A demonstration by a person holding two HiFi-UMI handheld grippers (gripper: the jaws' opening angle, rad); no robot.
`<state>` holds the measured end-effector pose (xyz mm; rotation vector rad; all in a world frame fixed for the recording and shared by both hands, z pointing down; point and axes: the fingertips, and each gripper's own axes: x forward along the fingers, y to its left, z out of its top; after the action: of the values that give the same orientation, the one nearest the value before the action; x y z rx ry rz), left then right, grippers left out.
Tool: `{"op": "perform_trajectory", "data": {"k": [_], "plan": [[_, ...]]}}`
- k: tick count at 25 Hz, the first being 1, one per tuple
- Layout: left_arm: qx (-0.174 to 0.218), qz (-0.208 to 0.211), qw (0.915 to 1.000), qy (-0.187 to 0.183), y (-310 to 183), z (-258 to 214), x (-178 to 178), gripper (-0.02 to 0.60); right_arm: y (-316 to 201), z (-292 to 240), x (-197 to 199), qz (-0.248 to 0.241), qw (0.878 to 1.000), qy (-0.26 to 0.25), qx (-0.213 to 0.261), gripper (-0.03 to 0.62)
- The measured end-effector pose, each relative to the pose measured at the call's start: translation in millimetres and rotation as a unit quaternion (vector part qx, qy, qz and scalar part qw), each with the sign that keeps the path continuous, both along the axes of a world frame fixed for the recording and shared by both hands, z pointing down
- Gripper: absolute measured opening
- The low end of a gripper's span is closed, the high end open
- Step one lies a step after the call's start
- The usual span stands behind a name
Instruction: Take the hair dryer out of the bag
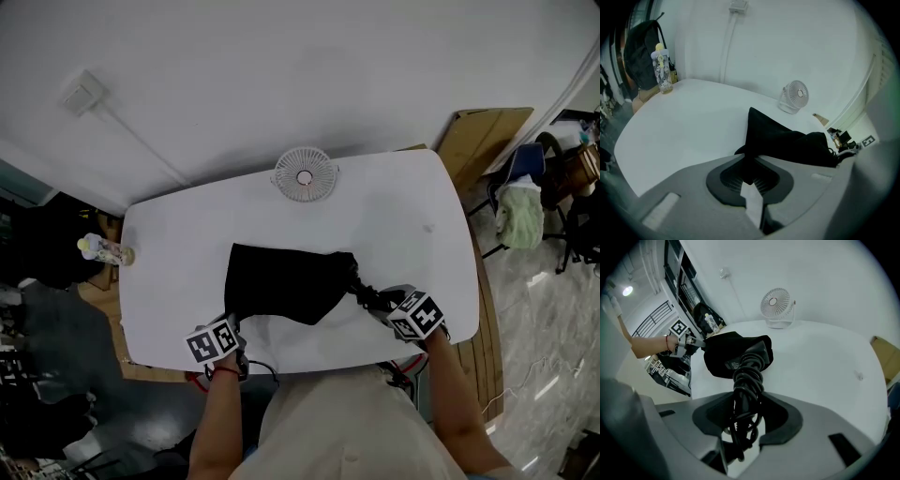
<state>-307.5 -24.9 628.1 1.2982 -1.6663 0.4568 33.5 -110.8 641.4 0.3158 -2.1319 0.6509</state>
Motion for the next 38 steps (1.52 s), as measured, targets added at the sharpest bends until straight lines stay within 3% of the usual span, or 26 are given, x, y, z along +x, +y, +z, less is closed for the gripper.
{"op": "perform_trajectory", "data": {"k": [8,17,29,31,38], "plan": [[-0.013,-0.001,0.9999,0.009,18.2,6.1,15.2,0.021,-25.0,-8.0,20.8,0.141,0.990,-0.018,-0.001,0.184],[-0.018,0.010,0.9997,0.013,24.9,11.6,23.4,0.021,-66.1,-19.2,30.4,0.283,0.956,-0.074,0.003,0.183],[-0.037,-0.003,0.9992,0.018,39.3,18.3,18.3,0.021,-94.5,-25.4,3.5,0.396,0.904,-0.154,-0.049,0.176],[-0.038,-0.006,0.9990,0.024,44.2,20.5,17.5,0.021,-96.4,-25.4,1.6,0.399,0.902,-0.159,-0.051,0.175],[-0.036,-0.005,0.9989,0.029,44.4,25.7,21.5,0.021,-94.9,-15.0,-23.4,0.380,0.917,-0.124,-0.008,0.176]]}}
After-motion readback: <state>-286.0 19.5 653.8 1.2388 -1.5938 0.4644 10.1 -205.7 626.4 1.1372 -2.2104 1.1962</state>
